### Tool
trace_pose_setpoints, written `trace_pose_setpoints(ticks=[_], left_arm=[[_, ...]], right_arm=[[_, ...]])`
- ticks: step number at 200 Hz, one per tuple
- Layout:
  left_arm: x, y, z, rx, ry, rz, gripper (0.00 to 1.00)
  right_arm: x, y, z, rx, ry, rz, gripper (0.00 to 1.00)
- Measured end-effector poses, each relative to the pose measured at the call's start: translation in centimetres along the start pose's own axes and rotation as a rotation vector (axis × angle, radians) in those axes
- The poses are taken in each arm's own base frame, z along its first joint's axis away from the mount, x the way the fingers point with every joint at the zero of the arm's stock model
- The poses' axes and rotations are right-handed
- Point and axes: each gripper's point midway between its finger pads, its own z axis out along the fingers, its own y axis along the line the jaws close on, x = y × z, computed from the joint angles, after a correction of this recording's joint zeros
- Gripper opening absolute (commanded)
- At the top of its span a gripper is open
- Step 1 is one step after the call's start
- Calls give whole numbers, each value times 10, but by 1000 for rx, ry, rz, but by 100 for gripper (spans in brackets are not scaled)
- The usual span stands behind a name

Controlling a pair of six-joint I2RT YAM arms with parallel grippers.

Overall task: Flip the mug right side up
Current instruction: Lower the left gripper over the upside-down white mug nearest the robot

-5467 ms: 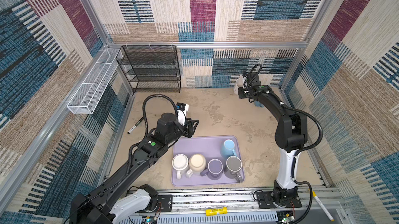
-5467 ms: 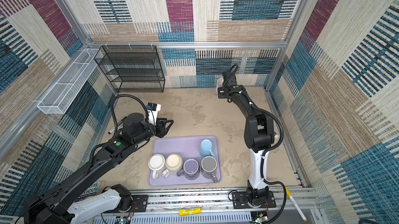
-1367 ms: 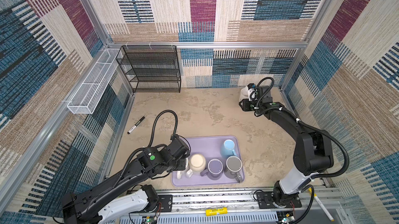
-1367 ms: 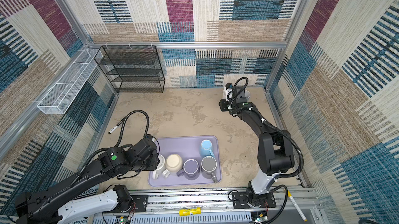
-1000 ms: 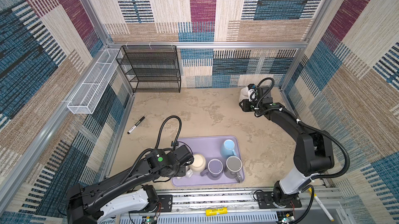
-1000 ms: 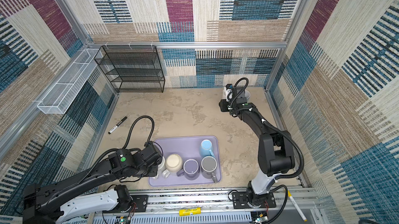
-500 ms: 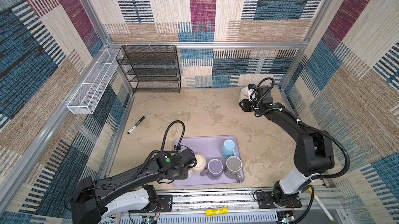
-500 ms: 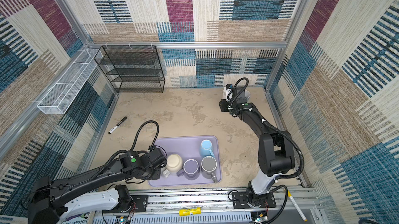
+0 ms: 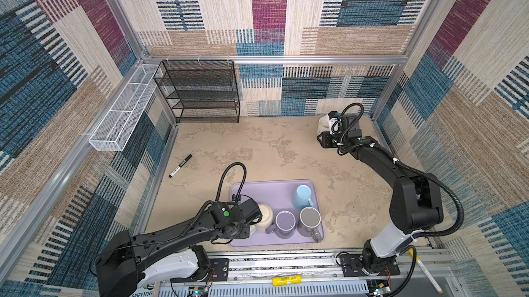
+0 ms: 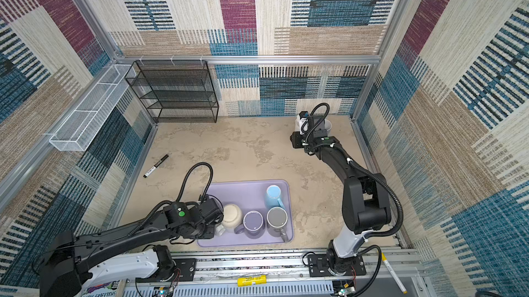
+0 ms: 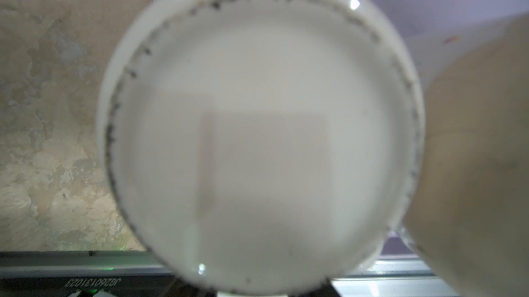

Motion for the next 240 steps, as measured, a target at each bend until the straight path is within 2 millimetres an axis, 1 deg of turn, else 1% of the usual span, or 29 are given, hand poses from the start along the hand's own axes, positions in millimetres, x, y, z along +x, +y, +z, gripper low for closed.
trace_pose_setpoints(ticks=[82, 181, 240], left_arm=[[-2, 0, 0, -1, -7, -3, 28], [-6, 3, 0, -22, -24, -4, 22], [-7, 0, 0, -19, -27, -4, 18]], right_arm=[[0, 2, 0, -3, 1, -2, 40], [-1, 3, -2, -4, -5, -5, 40], [-1, 4, -2, -5, -5, -6, 40]])
